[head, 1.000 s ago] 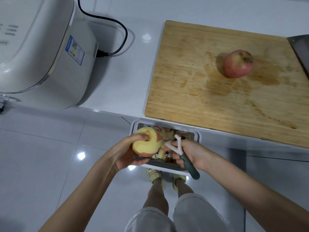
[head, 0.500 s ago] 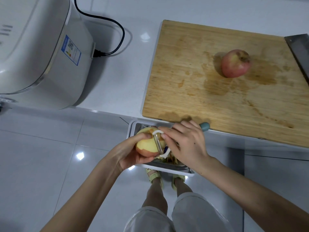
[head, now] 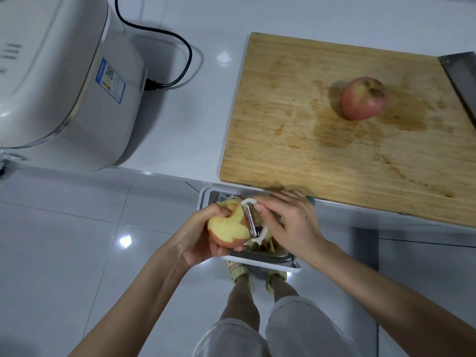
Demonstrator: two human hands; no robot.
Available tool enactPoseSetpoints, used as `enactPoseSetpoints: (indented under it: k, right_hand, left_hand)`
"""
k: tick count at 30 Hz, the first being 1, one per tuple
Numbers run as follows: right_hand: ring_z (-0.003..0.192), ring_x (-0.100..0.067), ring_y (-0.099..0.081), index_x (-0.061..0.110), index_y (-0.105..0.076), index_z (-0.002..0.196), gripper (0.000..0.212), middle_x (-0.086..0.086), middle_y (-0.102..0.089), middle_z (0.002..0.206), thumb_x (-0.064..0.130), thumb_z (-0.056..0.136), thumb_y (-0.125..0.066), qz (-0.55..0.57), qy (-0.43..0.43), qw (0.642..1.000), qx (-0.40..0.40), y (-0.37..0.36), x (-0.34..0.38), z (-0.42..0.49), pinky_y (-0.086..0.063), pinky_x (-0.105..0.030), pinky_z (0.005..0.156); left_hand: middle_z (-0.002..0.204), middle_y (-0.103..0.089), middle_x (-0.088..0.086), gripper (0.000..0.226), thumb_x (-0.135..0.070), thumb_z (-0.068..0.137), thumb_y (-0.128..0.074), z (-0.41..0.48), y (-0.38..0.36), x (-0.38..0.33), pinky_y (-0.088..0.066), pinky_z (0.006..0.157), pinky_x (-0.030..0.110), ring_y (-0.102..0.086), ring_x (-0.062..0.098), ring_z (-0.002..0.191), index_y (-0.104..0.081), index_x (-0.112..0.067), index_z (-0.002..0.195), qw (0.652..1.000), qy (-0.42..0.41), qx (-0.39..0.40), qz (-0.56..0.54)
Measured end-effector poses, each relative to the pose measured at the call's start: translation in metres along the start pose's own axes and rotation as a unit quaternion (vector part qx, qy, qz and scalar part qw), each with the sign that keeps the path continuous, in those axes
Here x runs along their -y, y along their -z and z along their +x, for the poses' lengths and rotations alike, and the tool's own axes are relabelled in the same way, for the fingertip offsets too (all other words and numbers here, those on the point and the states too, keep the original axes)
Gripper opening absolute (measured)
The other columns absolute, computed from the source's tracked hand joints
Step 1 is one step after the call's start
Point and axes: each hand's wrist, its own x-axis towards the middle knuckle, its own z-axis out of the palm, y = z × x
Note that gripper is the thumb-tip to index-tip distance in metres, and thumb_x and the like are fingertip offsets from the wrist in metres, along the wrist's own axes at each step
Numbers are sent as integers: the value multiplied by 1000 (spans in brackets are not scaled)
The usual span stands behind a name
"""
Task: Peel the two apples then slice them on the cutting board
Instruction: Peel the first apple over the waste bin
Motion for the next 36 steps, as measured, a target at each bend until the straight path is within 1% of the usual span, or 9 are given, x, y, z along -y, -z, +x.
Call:
enactPoseSetpoints:
  k: [8,14,16,20,24,27,29,32,36]
  right_hand:
    - [61,-15,-58,18,-65,66,26,7,-61,60,24,84,-47,-29,-137,983,122,-16,-3,-17,-43,-27,62]
    - [53,-12,-48,15,-69,80,34,5,-50,53,34,96,-45,68,-364,874,313,-8,-8,-10,-33,-26,54]
    - [51,-17,-47,7,-68,87,30,-3,-53,54,29,95,-48,190,-458,818,291,-3,-9,-5,-33,-27,53]
    - [37,-12,-31,4,-64,95,48,-1,-40,45,42,98,-36,353,-634,596,343,8,-7,4,-25,-22,43]
    - [35,-9,-26,0,-68,97,69,2,-32,44,55,95,-27,422,-665,494,369,11,-9,4,-25,-18,39]
    - [37,-11,-32,0,-66,105,56,-1,-38,46,45,98,-32,399,-651,552,335,15,-5,2,-28,-21,41]
    - [44,-13,-40,7,-67,99,39,-2,-46,50,36,98,-40,342,-569,695,275,11,2,-1,-35,-27,46]
    - [57,-8,-53,22,-69,86,27,9,-60,61,34,94,-46,140,-254,950,118,4,11,-8,-42,-29,58]
    - [68,-16,-62,21,-74,90,22,8,-70,75,28,92,-53,-59,34,998,-8,-4,9,-1,-43,-32,65]
  left_hand:
    - [85,-65,24,62,-29,34,-88,-12,-8,-20,-44,40,20,-62,37,59,-74,-9,91,996,5,85,8]
    - [91,-67,20,79,-24,44,-82,-9,7,-18,-45,44,22,-65,33,67,-55,-8,116,999,13,-17,34]
    - [88,-67,17,75,-22,44,-81,-8,8,-16,-47,47,24,-63,30,68,-56,-9,113,999,26,-45,12]
    - [83,-67,13,46,-19,61,-78,-5,5,-10,-57,58,35,-66,25,67,-61,-12,104,996,25,-82,-23]
    - [97,-67,13,44,-24,65,-69,-3,2,-7,-59,72,45,-69,26,81,-62,-14,107,994,-3,-110,7]
    - [106,-64,16,43,-21,67,-68,-3,1,-6,-59,75,47,-66,31,92,-61,-13,109,994,-11,-110,4]
    - [106,-64,18,41,-18,68,-67,-3,0,-6,-60,67,42,-65,33,93,-62,-10,109,994,-15,-107,-14]
    - [95,-67,19,41,-17,67,-66,-2,-3,-6,-59,58,35,-68,35,81,-62,-8,107,996,-11,-87,-15]
    - [85,-64,13,32,-18,70,-64,0,-11,-3,-53,49,26,-65,24,68,-61,-11,101,997,-22,-72,7]
